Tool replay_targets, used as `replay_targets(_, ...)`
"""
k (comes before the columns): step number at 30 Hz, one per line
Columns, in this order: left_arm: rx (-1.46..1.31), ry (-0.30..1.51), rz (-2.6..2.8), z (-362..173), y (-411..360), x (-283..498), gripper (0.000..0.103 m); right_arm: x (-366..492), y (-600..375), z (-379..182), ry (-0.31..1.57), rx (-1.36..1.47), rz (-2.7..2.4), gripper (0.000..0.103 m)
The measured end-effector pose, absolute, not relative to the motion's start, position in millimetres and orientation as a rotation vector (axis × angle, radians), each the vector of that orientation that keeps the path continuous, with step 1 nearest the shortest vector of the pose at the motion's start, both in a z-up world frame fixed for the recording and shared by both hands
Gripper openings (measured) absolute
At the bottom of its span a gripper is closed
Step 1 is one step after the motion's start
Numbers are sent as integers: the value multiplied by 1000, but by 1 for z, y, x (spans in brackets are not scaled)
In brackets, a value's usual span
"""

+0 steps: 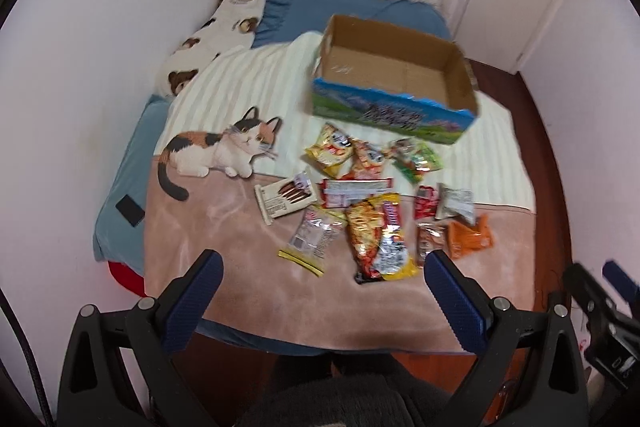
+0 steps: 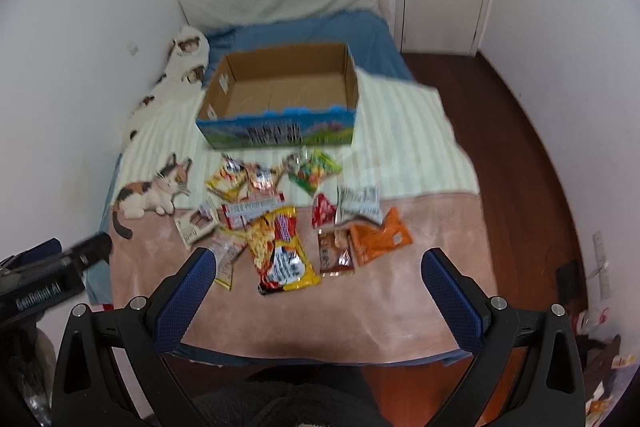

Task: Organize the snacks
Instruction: 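Grasp the yellow Sedaap noodle pack with the left tool while the right tool grasps the orange packet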

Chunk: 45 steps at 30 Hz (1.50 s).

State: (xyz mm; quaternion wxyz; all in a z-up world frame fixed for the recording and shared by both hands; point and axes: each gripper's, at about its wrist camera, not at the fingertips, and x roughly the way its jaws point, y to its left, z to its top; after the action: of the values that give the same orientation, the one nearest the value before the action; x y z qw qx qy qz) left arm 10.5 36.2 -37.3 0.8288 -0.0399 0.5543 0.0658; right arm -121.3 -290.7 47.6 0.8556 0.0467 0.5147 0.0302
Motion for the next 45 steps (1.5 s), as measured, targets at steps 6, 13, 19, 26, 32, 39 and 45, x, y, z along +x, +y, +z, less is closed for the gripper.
replay_targets(6, -94, 1352, 134, -122, 44, 49, 103, -83, -304, -44, 1219, 171, 38, 103)
replay_targets(13, -226, 1584, 67, -242, 31, 98, 103, -42, -346, -151, 1340, 290, -38, 103)
replay_targets(19, -402, 1711, 27, -318, 12, 128, 100, -17, -397, -214, 1411, 486, -119, 103)
replay_targets(26, -511, 1775, 68, -371, -13, 144, 100, 8, -438, -268, 1475, 735, -187, 103)
replay_targets(32, -396, 1658, 88, -371, -28, 136, 85, 23, -442, -320, 1552, 909, -240, 100)
replay_targets(39, -147, 1632, -16, -355, -56, 130, 83, 37, -428, -327, 1537, 783, -234, 54)
replay_targets(45, 0, 1681, -149, -351, -84, 136, 84, 53, -362, -314, 1649, 262, 5, 52)
